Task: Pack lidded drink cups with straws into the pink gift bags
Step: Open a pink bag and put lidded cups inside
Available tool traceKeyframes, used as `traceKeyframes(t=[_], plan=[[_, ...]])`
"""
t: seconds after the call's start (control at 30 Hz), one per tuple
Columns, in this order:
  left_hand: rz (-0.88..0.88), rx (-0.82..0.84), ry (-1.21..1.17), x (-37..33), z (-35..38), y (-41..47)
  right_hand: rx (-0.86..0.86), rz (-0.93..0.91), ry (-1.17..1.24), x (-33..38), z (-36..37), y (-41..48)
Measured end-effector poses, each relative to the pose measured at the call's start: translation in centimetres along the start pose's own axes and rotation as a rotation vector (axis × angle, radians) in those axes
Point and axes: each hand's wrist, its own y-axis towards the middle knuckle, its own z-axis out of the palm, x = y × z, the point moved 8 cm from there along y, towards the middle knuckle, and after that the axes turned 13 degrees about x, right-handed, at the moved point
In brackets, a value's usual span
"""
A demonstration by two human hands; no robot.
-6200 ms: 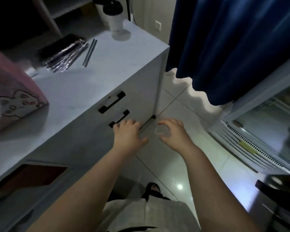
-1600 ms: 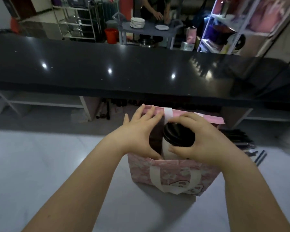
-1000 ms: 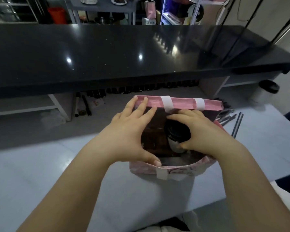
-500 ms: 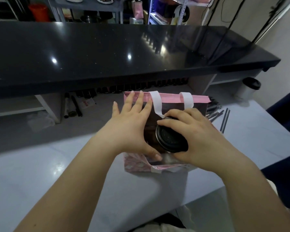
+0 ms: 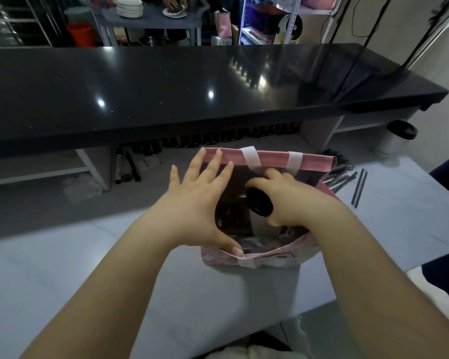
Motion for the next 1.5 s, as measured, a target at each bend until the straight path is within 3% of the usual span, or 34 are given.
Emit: traceKeyframes(t=[0.33,0.5,0.7,1.03,1.3,1.5], plan=[[-0.089,-0.049,0.069,0.3,0.5,0.1,-0.274,-0.112,0.123,1.9,0.7,3.7],[-0.132,-0.046,0.056,1.0,0.3,0.0,-0.289,-0.122,-0.066,2.7,1.9,3.6],[-0.122,-0.068,0.062,0.2,0.4,-0.2,-0.216,-0.199,-0.192,2.7,3.0,2.3],[-0.135,-0.069,0.055,0.0,0.7,-0.3,0.117,-0.213,-0.197,1.9,7.5,3.7],[-0.16,-0.058,0.126,-0.4,1.5,-0.4,0.176,-0.233,-0.025,2.0,7.9,4.9],[-0.181,-0.044,0.122,-0.1,1.2,-0.4,0.221,-0.199,-0.025,2.4,7.5,4.9]])
